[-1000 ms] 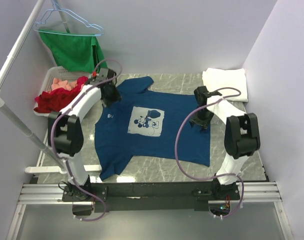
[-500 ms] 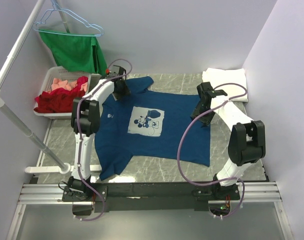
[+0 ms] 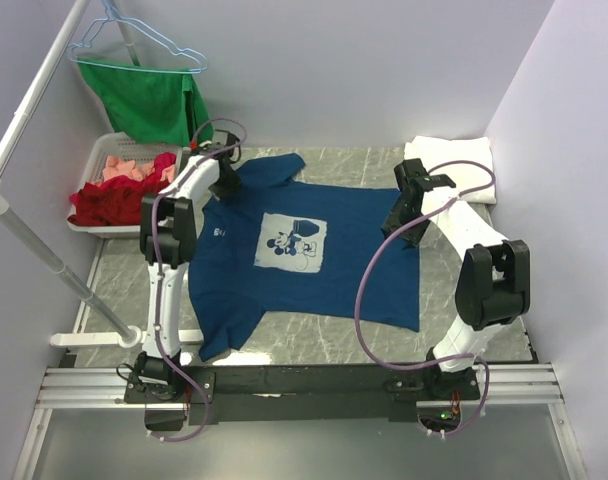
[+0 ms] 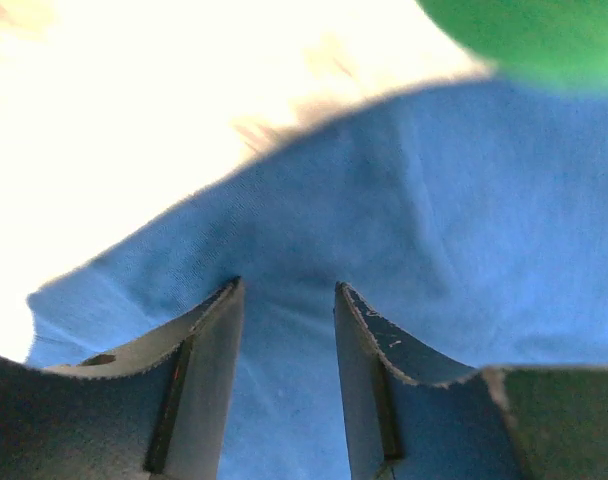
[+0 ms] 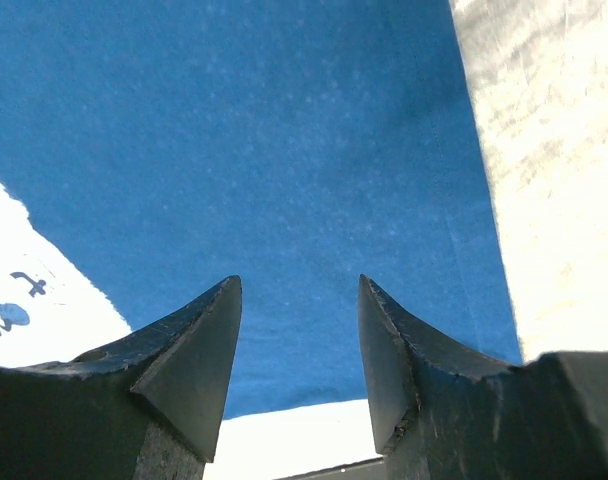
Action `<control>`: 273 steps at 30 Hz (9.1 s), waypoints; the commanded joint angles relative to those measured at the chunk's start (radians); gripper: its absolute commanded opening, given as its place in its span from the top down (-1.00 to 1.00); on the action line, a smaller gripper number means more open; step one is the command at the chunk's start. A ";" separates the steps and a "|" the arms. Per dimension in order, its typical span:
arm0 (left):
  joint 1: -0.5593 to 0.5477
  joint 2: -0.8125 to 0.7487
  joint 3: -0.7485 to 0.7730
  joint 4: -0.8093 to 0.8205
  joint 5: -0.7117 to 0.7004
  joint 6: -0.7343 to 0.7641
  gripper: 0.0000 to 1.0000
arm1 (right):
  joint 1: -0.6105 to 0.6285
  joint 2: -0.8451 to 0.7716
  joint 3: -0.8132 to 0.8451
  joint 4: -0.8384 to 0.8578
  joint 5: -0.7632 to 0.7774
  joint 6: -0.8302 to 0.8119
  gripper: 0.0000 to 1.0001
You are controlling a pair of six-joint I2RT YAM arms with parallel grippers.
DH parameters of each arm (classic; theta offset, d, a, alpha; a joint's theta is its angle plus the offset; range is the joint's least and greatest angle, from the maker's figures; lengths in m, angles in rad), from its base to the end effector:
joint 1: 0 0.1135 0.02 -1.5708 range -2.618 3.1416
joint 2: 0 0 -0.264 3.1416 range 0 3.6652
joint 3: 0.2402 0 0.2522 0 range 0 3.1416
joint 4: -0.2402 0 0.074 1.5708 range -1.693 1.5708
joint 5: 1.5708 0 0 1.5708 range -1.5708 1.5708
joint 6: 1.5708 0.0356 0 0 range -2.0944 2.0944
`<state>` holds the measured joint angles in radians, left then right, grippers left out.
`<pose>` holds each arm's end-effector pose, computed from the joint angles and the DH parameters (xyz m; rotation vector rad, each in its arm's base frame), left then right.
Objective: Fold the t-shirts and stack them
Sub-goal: Flatten the tshirt out, then fold the tshirt
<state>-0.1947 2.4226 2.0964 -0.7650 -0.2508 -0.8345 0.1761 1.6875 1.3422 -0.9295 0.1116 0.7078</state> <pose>0.5119 -0.0919 0.1695 -0.8950 2.4466 -0.0276 0.3290 0.0545 0.2446 0.7654 2.7211 0.0375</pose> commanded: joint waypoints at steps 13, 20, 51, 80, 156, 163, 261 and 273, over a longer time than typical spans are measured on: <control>0.110 0.039 0.010 -0.085 -0.117 -0.061 0.06 | -0.006 0.097 0.123 -0.035 0.019 -0.033 -0.12; 0.124 0.044 0.008 -0.070 -0.105 -0.061 0.08 | -0.006 0.181 0.172 -0.057 0.039 -0.051 -0.11; 0.075 -0.405 -0.323 0.131 0.073 0.170 -0.10 | -0.029 0.805 0.917 -0.255 0.094 -0.059 -0.15; 0.058 -0.619 -0.544 0.138 0.189 0.301 -0.10 | -0.162 0.878 1.052 -0.068 -0.171 0.015 -0.17; -0.002 -0.393 -0.510 0.098 0.134 0.230 -0.06 | 0.000 0.807 0.907 -0.347 0.134 -0.038 -0.32; -0.002 -0.366 -0.470 0.096 0.139 0.232 -0.07 | -0.047 0.842 0.979 -0.336 0.067 -0.036 -0.32; -0.137 -0.863 -1.196 0.168 0.113 -0.012 -0.14 | 1.086 0.296 0.209 0.293 -0.010 -0.234 0.42; -0.092 -0.873 -1.174 0.168 0.130 0.064 -0.15 | 1.089 0.353 0.115 0.319 -0.064 -0.197 0.46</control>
<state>-0.2916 1.5738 0.9054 -0.6125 -0.1337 -0.8078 1.2629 2.0285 1.4818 -0.6273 0.0631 0.4957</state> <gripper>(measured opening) 0.575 0.280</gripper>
